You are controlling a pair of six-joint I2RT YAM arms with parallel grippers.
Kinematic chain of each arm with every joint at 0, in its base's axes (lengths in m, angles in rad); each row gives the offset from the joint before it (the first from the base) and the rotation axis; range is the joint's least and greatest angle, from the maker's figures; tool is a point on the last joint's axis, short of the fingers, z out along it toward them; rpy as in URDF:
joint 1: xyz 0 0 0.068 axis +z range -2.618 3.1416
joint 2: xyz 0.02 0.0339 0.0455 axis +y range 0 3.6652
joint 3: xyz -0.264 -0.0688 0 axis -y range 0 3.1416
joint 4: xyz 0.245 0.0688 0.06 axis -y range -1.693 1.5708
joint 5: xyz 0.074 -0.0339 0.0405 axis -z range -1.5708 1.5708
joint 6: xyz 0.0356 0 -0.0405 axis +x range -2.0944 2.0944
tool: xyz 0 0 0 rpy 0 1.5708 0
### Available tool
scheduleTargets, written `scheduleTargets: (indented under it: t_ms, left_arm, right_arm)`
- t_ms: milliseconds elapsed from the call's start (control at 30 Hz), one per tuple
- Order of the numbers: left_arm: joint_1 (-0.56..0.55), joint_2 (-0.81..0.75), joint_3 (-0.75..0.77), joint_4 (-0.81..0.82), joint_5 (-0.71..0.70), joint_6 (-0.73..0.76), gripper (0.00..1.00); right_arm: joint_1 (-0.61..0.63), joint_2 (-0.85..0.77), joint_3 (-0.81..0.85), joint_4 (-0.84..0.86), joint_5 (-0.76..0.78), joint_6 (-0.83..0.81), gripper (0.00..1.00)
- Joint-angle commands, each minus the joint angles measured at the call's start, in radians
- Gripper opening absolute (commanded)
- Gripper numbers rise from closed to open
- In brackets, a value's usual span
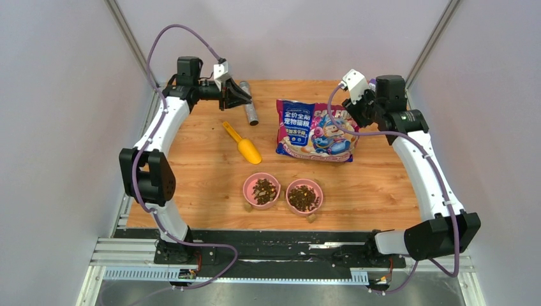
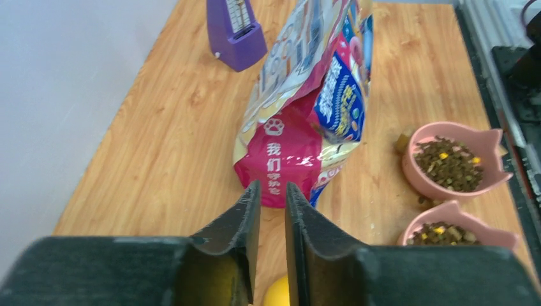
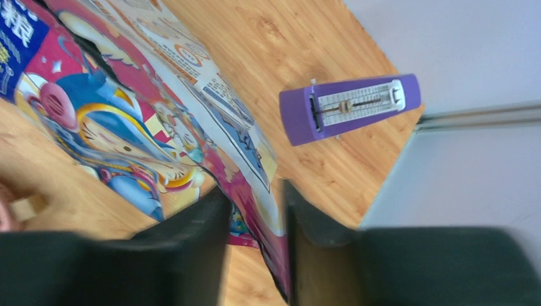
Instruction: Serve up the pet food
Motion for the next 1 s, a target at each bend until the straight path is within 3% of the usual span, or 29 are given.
scheduleTargets:
  t_ms: [0, 67, 167, 300, 533, 633, 767, 967]
  left_arm:
    - [-0.047, -0.031, 0.009, 0.057, -0.004, -0.035, 0.34]
    - [-0.072, -0.026, 0.006, 0.084, -0.005, -0.048, 0.41]
    - [-0.108, -0.018, -0.015, 0.149, 0.005, -0.087, 0.47]
    - [-0.166, 0.010, -0.020, 0.241, -0.003, -0.153, 0.51]
    - [-0.227, 0.081, -0.020, 0.591, -0.011, -0.404, 0.54]
    - [-0.248, 0.099, -0.017, 0.631, 0.003, -0.438, 0.54]
    - [-0.253, 0.112, -0.030, 0.606, 0.012, -0.424, 0.50]
    - [-0.254, 0.128, 0.025, 0.462, -0.023, -0.322, 0.22]
  right_arm:
    - [-0.017, -0.046, 0.070, 0.016, -0.116, 0.061, 0.54]
    - [-0.015, -0.047, 0.092, 0.005, -0.212, 0.091, 0.66]
    - [-0.010, -0.045, 0.109, 0.004, -0.338, 0.120, 0.74]
    - [0.018, -0.011, 0.136, 0.009, -0.383, 0.154, 0.77]
    - [0.068, 0.046, 0.138, 0.058, -0.368, 0.184, 0.78]
    - [0.088, 0.065, 0.134, 0.091, -0.380, 0.198, 0.78]
    - [0.100, 0.091, 0.150, 0.098, -0.419, 0.199, 0.74]
    - [0.102, 0.162, 0.211, 0.060, -0.523, 0.164, 0.60]
